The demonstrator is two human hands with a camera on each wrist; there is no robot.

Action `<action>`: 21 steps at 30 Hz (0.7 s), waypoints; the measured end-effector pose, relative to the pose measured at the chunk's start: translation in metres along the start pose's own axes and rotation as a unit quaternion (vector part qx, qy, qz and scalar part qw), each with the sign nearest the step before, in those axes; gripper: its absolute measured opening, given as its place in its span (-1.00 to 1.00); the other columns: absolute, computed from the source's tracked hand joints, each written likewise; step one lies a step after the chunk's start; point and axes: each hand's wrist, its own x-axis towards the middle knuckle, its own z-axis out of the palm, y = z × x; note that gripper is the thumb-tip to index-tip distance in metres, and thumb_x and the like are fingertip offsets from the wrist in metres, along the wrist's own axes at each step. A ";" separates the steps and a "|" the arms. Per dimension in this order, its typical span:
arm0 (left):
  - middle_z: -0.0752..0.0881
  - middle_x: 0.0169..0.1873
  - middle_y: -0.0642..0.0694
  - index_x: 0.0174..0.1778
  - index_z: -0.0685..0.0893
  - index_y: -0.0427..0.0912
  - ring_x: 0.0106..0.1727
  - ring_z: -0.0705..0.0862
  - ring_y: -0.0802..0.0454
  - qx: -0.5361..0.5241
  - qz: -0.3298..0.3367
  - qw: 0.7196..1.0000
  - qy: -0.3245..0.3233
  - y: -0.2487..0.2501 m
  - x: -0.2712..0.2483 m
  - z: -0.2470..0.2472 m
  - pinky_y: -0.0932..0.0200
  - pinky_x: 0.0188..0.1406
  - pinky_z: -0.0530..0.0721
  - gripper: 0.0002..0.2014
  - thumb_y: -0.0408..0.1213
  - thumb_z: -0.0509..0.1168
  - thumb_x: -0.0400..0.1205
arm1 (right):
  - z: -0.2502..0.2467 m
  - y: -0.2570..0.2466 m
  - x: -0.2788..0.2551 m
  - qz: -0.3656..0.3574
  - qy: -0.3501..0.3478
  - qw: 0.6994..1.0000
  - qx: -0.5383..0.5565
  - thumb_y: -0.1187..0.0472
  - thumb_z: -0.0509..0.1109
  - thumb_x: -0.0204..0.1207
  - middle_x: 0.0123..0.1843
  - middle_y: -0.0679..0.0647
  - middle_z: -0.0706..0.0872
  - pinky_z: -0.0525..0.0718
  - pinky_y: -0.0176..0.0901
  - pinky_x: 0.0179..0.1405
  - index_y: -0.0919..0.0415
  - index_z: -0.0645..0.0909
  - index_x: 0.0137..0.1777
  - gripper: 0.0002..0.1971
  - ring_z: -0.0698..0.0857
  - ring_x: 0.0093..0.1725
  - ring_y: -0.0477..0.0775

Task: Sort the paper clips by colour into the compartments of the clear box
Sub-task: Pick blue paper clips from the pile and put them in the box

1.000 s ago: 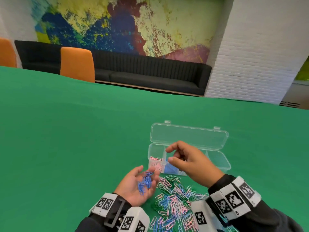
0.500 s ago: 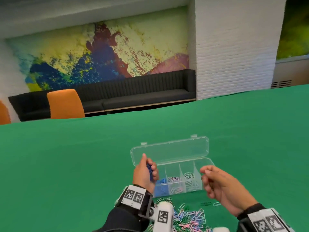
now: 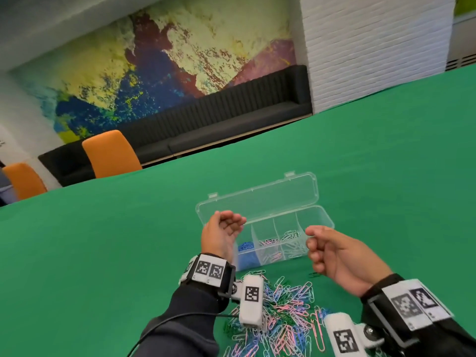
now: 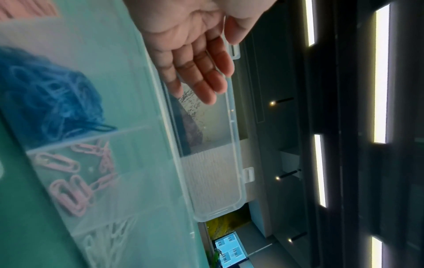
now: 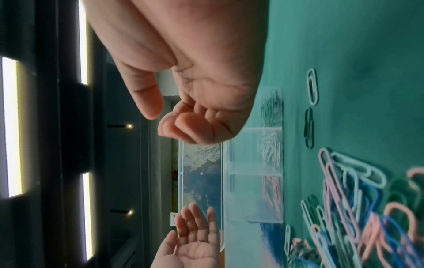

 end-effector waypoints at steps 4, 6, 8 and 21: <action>0.71 -0.49 -0.10 -0.23 0.56 -0.27 -0.45 0.70 0.00 0.038 0.022 0.997 -0.069 0.031 -0.013 -0.004 0.11 -0.25 0.71 -0.74 -0.35 0.04 0.71 | 0.009 0.005 -0.002 0.025 -0.015 0.999 0.012 0.18 0.26 0.34 -0.49 0.01 0.53 0.42 -0.32 -0.65 0.16 0.52 -0.14 -0.87 0.47 -0.58 -0.08; 0.71 -0.51 -0.05 -0.22 0.55 -0.25 -0.49 0.68 0.06 0.130 0.036 0.983 -0.126 0.047 -0.029 -0.013 0.17 -0.32 0.68 -0.73 -0.37 0.00 0.72 | 0.014 0.011 -0.002 0.042 -0.029 0.999 -0.001 0.17 0.26 0.33 -0.50 -0.01 0.54 0.44 -0.35 -0.65 0.15 0.51 -0.16 -0.89 0.49 -0.59 -0.10; 0.73 -0.48 -0.01 -0.20 0.55 -0.23 -0.50 0.66 0.11 0.258 0.050 0.946 -0.190 0.058 -0.048 -0.028 0.22 -0.36 0.65 -0.73 -0.41 0.00 0.73 | 0.020 0.019 -0.004 0.053 -0.042 0.998 -0.017 0.17 0.27 0.33 -0.52 -0.02 0.55 0.44 -0.38 -0.64 0.14 0.52 -0.17 -0.89 0.49 -0.60 -0.11; 0.38 0.29 -0.07 0.48 0.20 -0.02 0.17 0.58 0.00 0.800 0.009 0.482 -0.356 0.016 -0.167 -0.106 0.07 0.22 0.56 -0.10 0.26 0.47 0.34 | 0.028 0.038 -0.011 0.092 -0.041 0.990 -0.104 0.23 0.18 0.62 -0.40 0.02 0.51 0.47 -0.36 -0.63 0.19 0.55 -0.11 -0.86 0.47 -0.53 -0.08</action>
